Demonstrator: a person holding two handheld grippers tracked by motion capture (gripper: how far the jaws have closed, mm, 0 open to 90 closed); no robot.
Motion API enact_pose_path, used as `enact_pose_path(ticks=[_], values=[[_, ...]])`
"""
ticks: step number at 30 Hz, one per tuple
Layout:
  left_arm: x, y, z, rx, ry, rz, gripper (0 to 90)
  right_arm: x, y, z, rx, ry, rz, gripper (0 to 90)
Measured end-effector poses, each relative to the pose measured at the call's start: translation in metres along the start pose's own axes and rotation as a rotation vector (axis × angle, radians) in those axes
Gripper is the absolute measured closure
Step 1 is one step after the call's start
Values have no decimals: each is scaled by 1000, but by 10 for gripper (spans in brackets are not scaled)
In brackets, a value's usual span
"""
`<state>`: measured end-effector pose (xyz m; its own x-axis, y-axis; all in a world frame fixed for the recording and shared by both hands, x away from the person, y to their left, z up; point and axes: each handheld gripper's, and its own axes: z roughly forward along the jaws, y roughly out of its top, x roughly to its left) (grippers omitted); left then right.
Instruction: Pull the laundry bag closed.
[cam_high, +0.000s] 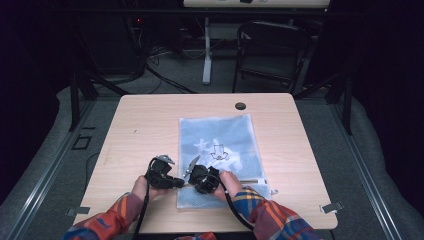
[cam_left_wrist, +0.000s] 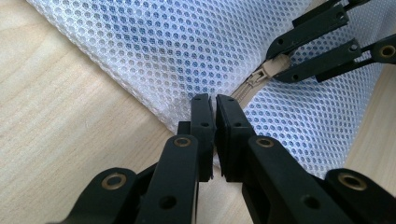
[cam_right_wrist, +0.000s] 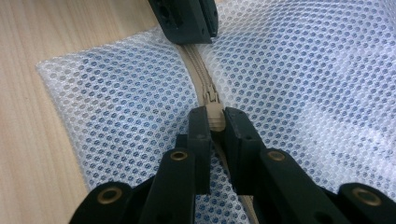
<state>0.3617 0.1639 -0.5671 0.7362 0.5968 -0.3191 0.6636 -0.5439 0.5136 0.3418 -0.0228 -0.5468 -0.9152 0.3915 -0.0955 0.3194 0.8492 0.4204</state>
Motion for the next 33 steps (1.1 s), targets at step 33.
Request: enact_pose_path(ticks=[33], values=[[0, 0, 0, 2, 0, 6, 864, -8, -14, -7, 46, -15, 12, 818]])
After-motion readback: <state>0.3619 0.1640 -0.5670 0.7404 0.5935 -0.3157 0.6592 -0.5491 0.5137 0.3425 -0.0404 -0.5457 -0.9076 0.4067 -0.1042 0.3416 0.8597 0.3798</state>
